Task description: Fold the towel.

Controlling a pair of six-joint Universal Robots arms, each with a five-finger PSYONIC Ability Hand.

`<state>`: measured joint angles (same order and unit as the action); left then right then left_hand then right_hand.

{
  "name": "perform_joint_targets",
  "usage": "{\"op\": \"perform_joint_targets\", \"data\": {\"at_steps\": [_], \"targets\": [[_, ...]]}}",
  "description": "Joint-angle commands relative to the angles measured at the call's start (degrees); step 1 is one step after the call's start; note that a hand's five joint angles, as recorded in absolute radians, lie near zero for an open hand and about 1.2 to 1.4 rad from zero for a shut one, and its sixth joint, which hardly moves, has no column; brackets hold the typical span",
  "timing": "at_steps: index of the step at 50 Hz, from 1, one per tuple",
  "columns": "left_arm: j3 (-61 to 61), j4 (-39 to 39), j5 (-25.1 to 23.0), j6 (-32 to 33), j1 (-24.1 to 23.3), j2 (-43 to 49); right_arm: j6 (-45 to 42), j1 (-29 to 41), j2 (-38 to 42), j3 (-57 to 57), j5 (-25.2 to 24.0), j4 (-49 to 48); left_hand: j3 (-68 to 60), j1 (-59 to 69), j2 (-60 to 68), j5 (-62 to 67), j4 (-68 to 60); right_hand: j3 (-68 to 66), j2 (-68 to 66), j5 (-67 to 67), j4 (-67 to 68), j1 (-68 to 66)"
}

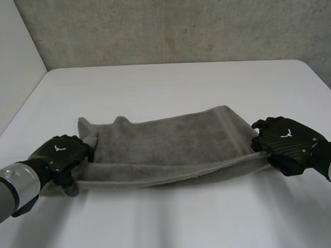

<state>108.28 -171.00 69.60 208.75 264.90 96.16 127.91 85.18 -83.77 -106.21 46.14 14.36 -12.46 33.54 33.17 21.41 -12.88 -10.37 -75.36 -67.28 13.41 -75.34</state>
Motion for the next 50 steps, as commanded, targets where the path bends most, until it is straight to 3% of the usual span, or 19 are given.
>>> {"op": "perform_joint_targets", "data": {"at_steps": [1, 24, 30, 32, 41, 50], "targets": [[0.61, -2.32, 0.1, 0.07, 0.62, 0.17, -0.03, 0.25, 0.8, -0.4, -0.08, -0.12, 2.46, -2.97, -2.6, -0.84, 2.88, 0.37, -4.64, -2.72, -3.41, -4.66], [5.89, -6.01, 0.54, -0.45, 0.88, 0.17, 0.85, 0.08, 0.98, -1.98, 0.01, -1.7, 2.46, -4.82, -4.45, -2.69, 2.88, 0.37, -4.64, -2.72, -3.41, -4.66], [7.56, -6.8, 0.54, -0.63, 0.88, -2.73, 0.85, 0.08, 1.07, -1.98, -0.08, -1.7, 2.46, -4.82, -4.45, -2.69, 2.88, 0.37, -4.64, -2.72, -3.41, -4.66], [8.78, -6.71, 0.54, -0.63, 0.71, -4.13, 0.85, 0.08, 1.07, -1.98, -0.08, -1.7, 2.46, 4.21, 4.59, 6.34, 2.88, 0.37, -4.64, -2.72, -3.41, -4.66], [11.42, -6.18, 0.63, -0.72, 0.18, -6.16, 0.85, 0.16, 1.07, -2.25, 0.01, -1.7, 2.46, 4.76, 5.14, 6.9, 2.88, 0.37, -4.64, -2.72, -3.41, -4.66], [14.76, -5.92, 0.01, -2.29, -0.34, -13.7, 0.85, 0.16, 1.07, -2.33, 0.01, -1.7, 2.46, 4.76, 5.14, 6.9, 2.88, 0.37, -4.64, -2.72, -3.41, -4.66]]}}
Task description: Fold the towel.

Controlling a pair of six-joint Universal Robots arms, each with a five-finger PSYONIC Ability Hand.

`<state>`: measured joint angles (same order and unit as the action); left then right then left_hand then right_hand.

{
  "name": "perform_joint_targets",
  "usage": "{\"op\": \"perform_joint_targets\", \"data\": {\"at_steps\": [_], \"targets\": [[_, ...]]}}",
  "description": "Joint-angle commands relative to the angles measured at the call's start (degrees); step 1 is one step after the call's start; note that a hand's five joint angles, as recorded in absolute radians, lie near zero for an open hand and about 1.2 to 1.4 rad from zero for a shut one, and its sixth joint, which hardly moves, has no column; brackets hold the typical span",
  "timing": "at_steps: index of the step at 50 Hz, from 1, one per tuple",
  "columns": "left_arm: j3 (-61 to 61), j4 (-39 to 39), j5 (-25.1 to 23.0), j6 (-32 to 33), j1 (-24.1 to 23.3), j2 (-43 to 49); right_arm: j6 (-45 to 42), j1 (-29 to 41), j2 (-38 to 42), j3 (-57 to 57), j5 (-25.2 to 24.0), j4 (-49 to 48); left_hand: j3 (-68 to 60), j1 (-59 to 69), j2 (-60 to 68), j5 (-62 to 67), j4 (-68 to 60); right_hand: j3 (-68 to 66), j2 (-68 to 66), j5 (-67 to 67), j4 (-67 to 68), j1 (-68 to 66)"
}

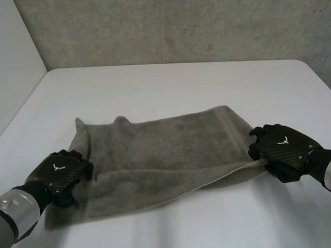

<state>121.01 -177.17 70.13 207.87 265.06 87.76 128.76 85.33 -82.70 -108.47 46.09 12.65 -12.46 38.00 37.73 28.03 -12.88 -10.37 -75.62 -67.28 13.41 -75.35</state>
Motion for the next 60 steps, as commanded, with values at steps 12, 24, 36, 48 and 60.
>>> {"op": "perform_joint_targets", "data": {"at_steps": [12, 24, 36, 48, 60], "targets": [[2.91, 3.14, -3.69, -7.47, -7.53, -7.78, 0.0, 0.19, 0.0, -0.34, -0.04, 0.0, 2.46, -0.03, 0.25, -0.05, 2.88, 0.37, -4.38, -2.72, -3.41, -4.65], [-0.08, 2.44, -2.99, -7.48, -12.63, 0.66, 0.0, 0.1, 0.0, -0.43, -0.12, 0.0, 2.46, -1.04, -0.77, -1.06, 2.88, 0.37, -4.38, -2.72, -3.41, -4.65], [-4.03, -3.79, 8.77, -7.39, -17.38, 13.22, -0.09, 0.1, 0.0, -0.52, -0.12, -0.09, 2.46, -2.88, -2.6, -2.9, 2.88, 0.37, -4.38, -2.72, -3.41, -4.65], [-6.4, -6.43, 11.43, -7.12, -14.31, 16.3, -0.44, 0.19, 0.08, -0.87, -0.12, -0.09, 2.46, -4.07, -3.79, -4.09, 2.88, 0.37, -4.38, -2.72, -3.41, -4.65], [-9.48, -7.31, 11.6, -6.77, -13.25, 20.08, -0.52, 0.28, 0.08, -1.4, -0.91, -0.09, 2.46, -4.24, -3.96, -4.26, 2.88, 0.37, -4.38, -2.72, -3.41, -4.65]]}}
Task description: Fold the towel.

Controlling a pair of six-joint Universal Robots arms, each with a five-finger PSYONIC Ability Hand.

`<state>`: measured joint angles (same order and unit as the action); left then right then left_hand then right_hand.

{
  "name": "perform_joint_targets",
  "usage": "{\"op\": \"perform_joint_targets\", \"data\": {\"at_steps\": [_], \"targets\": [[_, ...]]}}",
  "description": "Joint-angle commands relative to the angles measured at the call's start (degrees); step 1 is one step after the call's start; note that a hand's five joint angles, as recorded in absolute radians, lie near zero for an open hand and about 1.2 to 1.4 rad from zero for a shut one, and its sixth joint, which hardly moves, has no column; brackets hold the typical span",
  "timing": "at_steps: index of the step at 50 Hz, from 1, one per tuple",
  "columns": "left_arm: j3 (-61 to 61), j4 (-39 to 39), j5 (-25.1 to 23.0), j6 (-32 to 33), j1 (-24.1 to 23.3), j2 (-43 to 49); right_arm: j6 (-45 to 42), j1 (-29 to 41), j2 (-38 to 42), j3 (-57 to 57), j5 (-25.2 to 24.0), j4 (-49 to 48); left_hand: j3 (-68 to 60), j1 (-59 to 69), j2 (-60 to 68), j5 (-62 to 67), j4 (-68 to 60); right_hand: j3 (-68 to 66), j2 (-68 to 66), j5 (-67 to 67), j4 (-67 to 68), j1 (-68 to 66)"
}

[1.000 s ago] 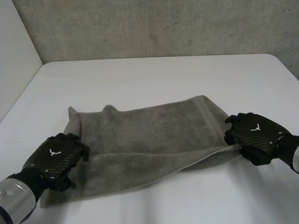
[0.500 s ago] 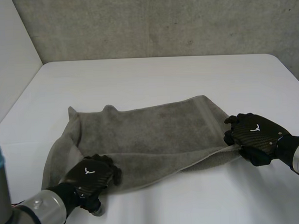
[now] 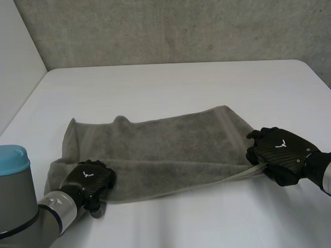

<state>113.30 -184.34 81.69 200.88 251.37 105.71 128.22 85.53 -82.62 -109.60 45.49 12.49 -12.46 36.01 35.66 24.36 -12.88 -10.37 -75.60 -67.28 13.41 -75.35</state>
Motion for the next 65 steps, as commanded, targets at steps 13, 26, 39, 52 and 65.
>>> {"op": "perform_joint_targets", "data": {"at_steps": [13, 26, 39, 52, 65], "targets": [[-4.84, -0.23, -0.04, 0.21, 2.63, 5.47, 0.01, -0.02, 0.09, -0.44, -0.32, -0.01, 2.46, -1.91, -1.56, -0.26, 2.88, 0.37, -4.4, -2.72, -3.41, -4.65], [-5.81, -0.31, -0.13, 0.21, 4.92, 6.0, -0.17, 0.16, 1.23, -0.44, -0.32, -0.01, 2.46, 18.54, 18.9, 20.19, 2.88, 0.37, -4.4, -2.72, -3.41, -4.65], [-6.25, 0.39, -0.83, -0.32, 7.47, 1.18, 0.01, -0.72, 1.23, 0.79, 0.47, 0.69, 2.46, 43.99, 44.34, 45.64, 2.88, 0.37, -4.4, -2.72, -3.41, -4.65], [-5.81, 9.08, -6.18, -0.23, 9.75, -10.25, -0.69, -3.0, -2.63, 1.84, -0.14, 7.45, 2.46, 43.99, 44.34, 45.64, 2.88, 0.37, -4.4, -2.72, -3.41, -4.65], [-4.23, 19.64, -10.58, 0.39, 13.36, -13.51, -11.76, -6.6, -3.34, 2.02, -1.1, 17.3, 2.46, 43.99, 44.34, 45.64, 2.88, 0.37, -4.4, -2.72, -3.41, -4.65]]}}
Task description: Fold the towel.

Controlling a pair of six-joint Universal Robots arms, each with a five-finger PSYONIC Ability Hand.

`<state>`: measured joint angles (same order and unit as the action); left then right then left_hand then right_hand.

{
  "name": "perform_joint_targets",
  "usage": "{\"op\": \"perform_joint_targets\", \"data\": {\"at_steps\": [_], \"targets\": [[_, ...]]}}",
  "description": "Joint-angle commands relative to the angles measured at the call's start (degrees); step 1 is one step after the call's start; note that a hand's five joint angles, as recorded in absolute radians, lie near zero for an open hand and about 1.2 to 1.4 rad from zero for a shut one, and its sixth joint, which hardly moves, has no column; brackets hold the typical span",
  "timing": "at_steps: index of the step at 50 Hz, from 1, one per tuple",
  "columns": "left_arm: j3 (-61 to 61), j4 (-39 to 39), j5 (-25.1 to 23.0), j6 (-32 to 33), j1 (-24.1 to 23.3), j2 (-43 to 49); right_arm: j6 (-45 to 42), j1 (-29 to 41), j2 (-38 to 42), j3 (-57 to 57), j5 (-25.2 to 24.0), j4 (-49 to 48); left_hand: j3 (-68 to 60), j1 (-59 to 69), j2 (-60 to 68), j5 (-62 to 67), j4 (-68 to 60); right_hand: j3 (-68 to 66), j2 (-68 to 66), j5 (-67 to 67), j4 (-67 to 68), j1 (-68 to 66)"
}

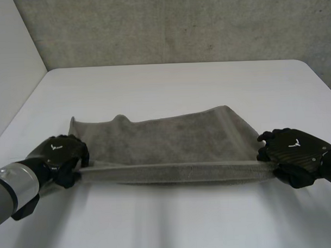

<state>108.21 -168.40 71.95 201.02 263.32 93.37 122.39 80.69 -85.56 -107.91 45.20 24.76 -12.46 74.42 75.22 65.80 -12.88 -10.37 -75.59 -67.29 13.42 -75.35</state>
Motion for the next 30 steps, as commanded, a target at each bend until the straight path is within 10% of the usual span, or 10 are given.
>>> {"op": "perform_joint_targets", "data": {"at_steps": [1, 30], "targets": [[0.87, 3.7, -0.93, 0.78, 2.19, -2.04, -6.46, -2.46, -0.83, 0.68, -1.69, 5.39, 2.46, 5.58, 4.78, 4.2, 2.88, 0.37, -4.41, -2.71, -3.42, -4.65], [-4.76, -4.39, -3.48, 2.98, 1.67, 11.58, -2.17, 7.55, 19.47, 14.57, -1.43, -1.2, 2.46, 5.58, 4.78, 4.2, 2.88, 0.37, -4.41, -2.71, -3.42, -4.65]]}}
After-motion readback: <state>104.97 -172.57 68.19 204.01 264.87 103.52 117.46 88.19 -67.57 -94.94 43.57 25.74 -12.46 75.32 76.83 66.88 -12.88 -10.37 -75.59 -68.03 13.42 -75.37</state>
